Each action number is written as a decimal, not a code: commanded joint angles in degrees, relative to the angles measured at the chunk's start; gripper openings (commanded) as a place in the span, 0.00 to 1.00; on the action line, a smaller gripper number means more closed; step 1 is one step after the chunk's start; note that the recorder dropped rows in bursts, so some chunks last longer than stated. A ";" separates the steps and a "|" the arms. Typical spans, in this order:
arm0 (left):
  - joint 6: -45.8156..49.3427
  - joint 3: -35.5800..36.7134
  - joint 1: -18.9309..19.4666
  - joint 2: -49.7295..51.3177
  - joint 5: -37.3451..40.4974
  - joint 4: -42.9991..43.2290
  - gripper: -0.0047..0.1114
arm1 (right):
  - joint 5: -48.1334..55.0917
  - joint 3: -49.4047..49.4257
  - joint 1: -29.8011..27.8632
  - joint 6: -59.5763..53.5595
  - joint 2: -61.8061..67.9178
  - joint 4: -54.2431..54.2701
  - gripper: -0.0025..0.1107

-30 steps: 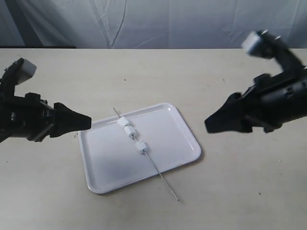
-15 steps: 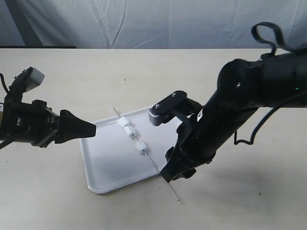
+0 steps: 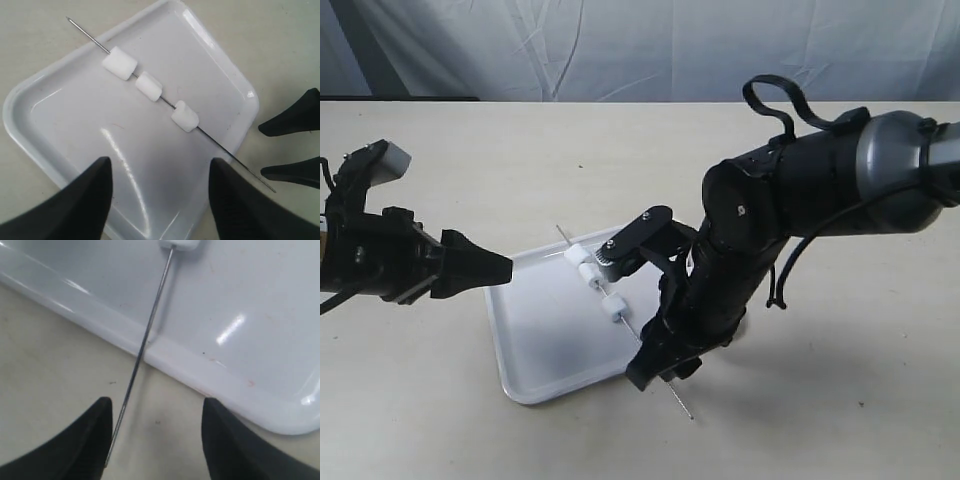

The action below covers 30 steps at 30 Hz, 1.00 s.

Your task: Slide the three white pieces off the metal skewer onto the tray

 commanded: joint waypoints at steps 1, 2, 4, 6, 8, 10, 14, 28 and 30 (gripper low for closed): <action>0.05 -0.33 -0.20 0.11 -0.03 -0.15 0.52 | 0.19 -1.21 1.32 1.01 1.78 -0.84 0.48; 0.05 -0.33 -0.20 0.11 -0.03 -0.15 0.52 | 0.41 -1.46 1.69 1.38 2.04 -0.84 0.48; 0.05 -0.33 -0.20 0.11 -0.03 -0.15 0.52 | 0.41 -1.46 2.17 2.08 2.45 -0.97 0.48; 0.03 -0.33 -0.20 0.11 -0.03 -0.15 0.52 | 0.55 -1.46 2.52 2.37 2.48 -0.97 0.48; 0.03 -0.33 -0.20 0.11 -0.14 -0.15 0.52 | 1.01 -1.46 2.81 3.97 2.73 -1.66 0.48; -0.08 -0.33 -0.20 0.11 -0.14 -0.15 0.52 | 1.49 -1.46 2.81 5.33 2.77 -2.44 0.48; -0.07 -0.33 -0.20 0.11 -0.35 -0.15 0.52 | 2.01 -1.46 2.81 6.13 2.88 -2.24 0.48; -0.07 -0.33 -0.20 0.11 -0.86 -0.15 0.52 | 4.80 -1.46 3.08 7.06 3.01 -0.57 0.47; -0.07 -0.33 -0.20 0.11 -1.34 -0.15 0.52 | 4.40 -1.46 4.55 7.06 3.01 -1.03 0.47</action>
